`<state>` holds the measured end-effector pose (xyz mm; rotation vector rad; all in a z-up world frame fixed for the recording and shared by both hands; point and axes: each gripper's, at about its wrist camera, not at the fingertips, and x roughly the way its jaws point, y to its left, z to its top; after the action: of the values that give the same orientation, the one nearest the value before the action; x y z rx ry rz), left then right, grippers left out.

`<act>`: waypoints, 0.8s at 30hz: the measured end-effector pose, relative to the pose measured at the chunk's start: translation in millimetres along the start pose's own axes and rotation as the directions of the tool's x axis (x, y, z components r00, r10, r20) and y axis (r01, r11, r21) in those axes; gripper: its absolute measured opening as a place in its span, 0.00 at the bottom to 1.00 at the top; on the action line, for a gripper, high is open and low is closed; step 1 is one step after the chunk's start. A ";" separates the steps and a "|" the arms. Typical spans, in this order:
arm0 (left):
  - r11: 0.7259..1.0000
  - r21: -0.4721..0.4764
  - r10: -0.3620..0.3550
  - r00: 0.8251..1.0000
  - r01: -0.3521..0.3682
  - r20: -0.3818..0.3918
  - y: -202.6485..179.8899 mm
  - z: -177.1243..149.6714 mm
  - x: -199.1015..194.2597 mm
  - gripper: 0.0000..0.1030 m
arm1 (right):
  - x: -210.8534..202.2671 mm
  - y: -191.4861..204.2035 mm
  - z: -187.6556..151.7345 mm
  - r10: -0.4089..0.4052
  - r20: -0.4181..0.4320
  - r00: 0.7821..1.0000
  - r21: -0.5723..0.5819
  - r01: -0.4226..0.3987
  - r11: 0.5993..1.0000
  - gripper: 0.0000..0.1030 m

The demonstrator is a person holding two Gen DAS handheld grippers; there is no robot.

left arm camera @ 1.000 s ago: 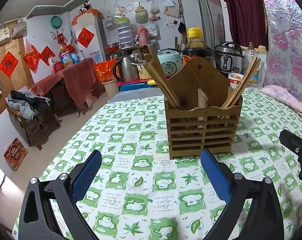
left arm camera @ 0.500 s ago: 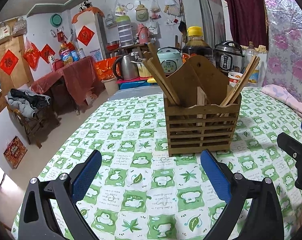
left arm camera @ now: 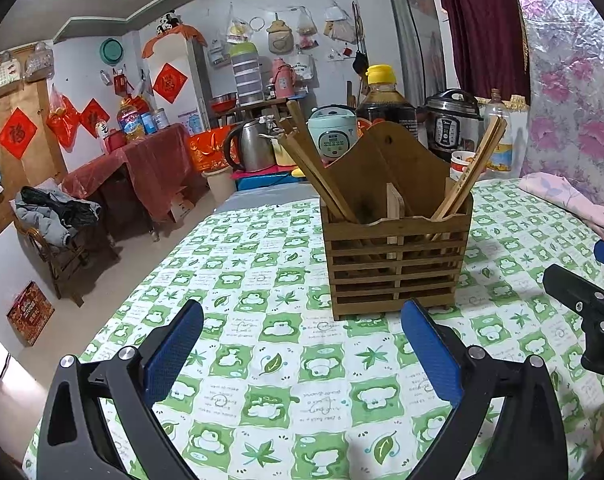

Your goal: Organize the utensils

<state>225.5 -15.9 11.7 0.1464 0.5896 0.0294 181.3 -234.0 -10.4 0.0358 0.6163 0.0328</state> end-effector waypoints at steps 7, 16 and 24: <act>1.000 -0.009 0.007 1.000 -0.007 -0.004 2.2 1.2 1.2 0.94 | -1.3 -1.1 0.5 -0.001 0.007 1.000 0.002 0.001 1.000 0.94; 1.000 -0.011 0.015 1.000 -0.015 -0.004 2.6 1.0 1.2 0.94 | -3.5 -1.6 1.7 -0.001 0.016 1.000 0.009 0.001 1.000 0.94; 1.000 -0.009 0.017 1.000 -0.017 -0.003 3.2 0.6 1.2 0.94 | -5.0 -1.8 2.2 -0.002 0.020 1.000 0.012 0.001 1.000 0.94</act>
<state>226.8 -12.7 11.9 0.1422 0.5906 0.0486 178.5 -236.0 -5.9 0.0470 0.5962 0.0274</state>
